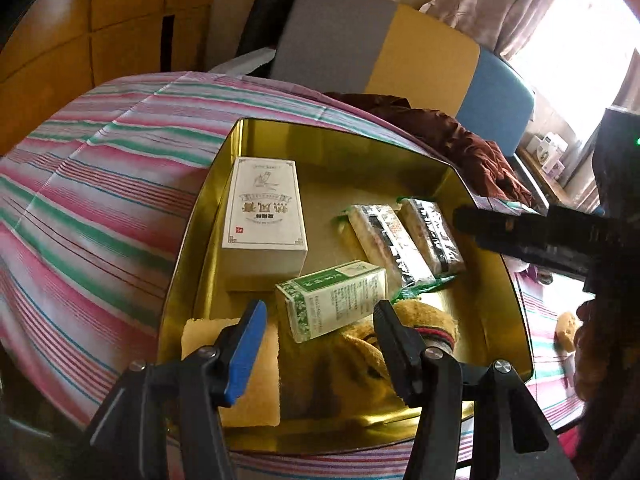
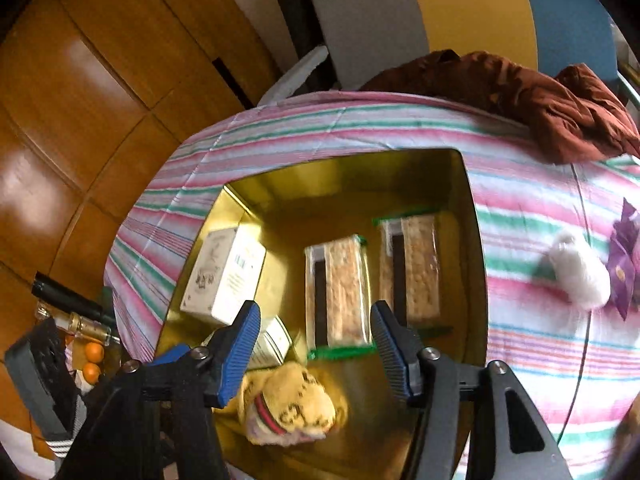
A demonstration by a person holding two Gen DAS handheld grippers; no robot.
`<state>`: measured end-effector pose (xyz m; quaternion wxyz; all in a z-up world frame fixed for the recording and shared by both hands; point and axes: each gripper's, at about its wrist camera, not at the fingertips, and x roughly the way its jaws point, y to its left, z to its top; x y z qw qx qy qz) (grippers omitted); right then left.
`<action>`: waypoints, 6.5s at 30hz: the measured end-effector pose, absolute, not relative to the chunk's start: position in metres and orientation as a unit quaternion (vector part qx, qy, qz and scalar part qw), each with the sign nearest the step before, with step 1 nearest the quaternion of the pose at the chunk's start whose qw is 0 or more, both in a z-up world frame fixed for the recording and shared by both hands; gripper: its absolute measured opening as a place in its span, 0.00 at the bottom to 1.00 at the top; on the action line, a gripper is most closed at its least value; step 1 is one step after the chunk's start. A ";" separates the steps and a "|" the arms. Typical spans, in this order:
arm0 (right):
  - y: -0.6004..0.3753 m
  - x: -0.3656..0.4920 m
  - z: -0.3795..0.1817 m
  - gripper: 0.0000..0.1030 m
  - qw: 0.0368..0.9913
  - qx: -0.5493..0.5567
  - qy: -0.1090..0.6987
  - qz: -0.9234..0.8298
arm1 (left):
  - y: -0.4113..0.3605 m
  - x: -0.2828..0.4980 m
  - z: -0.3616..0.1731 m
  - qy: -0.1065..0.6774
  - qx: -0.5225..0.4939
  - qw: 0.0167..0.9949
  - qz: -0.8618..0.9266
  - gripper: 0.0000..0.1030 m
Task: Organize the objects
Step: 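Carry green box and cracker packet into the gold tray and release, then move both tools back toward the yellow sponge and white sponge block, then grasp the white sponge block with right tool while left tool grasps the yellow sponge, then carry both sponges into the gold tray and open both tools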
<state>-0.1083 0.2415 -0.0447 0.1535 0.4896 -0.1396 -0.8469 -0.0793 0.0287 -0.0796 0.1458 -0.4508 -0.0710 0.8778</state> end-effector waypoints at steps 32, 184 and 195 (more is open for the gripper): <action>0.243 -0.037 -0.040 0.69 0.091 0.457 -0.069 -0.882 | 0.048 -0.031 -0.024 0.015 -0.350 0.124 0.928 0.85; 0.571 0.099 -0.056 0.53 -0.151 0.364 -0.374 -0.840 | 0.368 -0.007 -0.076 0.138 -0.434 0.498 0.738 0.63; 0.561 0.093 -0.057 0.53 -0.162 0.396 -0.343 -0.836 | 0.265 -0.015 -0.031 0.063 -0.409 0.444 0.795 0.63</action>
